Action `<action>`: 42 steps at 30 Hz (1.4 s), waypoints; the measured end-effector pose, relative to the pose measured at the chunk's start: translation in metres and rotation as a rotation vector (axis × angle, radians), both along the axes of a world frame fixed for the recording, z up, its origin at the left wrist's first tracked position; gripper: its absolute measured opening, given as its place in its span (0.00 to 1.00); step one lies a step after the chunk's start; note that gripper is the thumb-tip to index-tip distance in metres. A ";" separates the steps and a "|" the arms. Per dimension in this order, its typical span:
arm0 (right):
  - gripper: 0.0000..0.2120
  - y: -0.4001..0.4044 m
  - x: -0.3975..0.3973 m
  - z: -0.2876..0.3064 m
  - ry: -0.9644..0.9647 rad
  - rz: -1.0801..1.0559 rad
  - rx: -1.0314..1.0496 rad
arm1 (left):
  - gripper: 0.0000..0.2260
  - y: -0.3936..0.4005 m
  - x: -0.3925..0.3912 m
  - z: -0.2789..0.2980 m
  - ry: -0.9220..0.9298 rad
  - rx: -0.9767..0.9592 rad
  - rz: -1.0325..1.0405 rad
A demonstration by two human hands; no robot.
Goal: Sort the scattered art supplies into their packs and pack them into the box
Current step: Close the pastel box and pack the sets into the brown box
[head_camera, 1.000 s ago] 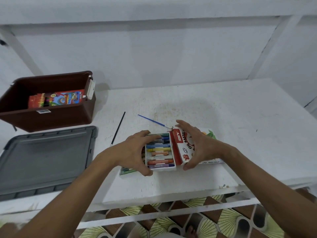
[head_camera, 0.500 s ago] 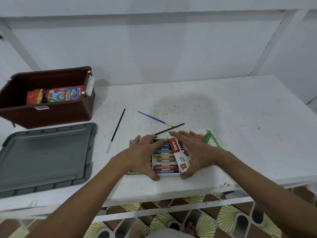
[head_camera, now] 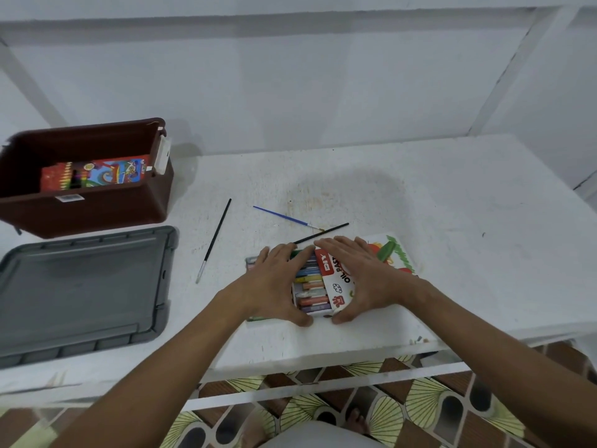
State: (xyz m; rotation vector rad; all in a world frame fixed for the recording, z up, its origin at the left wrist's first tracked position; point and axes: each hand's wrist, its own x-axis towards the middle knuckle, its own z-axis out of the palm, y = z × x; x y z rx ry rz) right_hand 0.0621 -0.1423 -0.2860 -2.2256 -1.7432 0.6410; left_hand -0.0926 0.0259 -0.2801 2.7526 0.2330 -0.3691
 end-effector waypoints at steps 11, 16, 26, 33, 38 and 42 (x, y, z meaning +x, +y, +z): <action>0.59 -0.019 0.028 -0.001 -0.095 -0.132 -0.082 | 0.53 -0.007 -0.003 -0.008 -0.113 -0.027 0.076; 0.59 -0.019 0.018 -0.007 -0.132 -0.107 -0.022 | 0.58 -0.023 0.009 -0.007 -0.106 -0.105 0.110; 0.62 -0.048 0.042 -0.004 0.128 -0.318 -0.025 | 0.58 -0.007 -0.041 0.008 0.072 -0.071 0.401; 0.63 -0.045 0.036 -0.007 0.170 -0.333 -0.008 | 0.61 -0.017 -0.024 -0.001 -0.050 -0.388 0.440; 0.63 -0.040 0.029 -0.010 0.140 -0.328 -0.009 | 0.57 -0.035 -0.006 0.004 -0.133 -0.505 0.426; 0.63 -0.042 0.030 -0.012 0.164 -0.350 0.005 | 0.48 -0.038 -0.008 0.015 -0.167 -0.557 0.422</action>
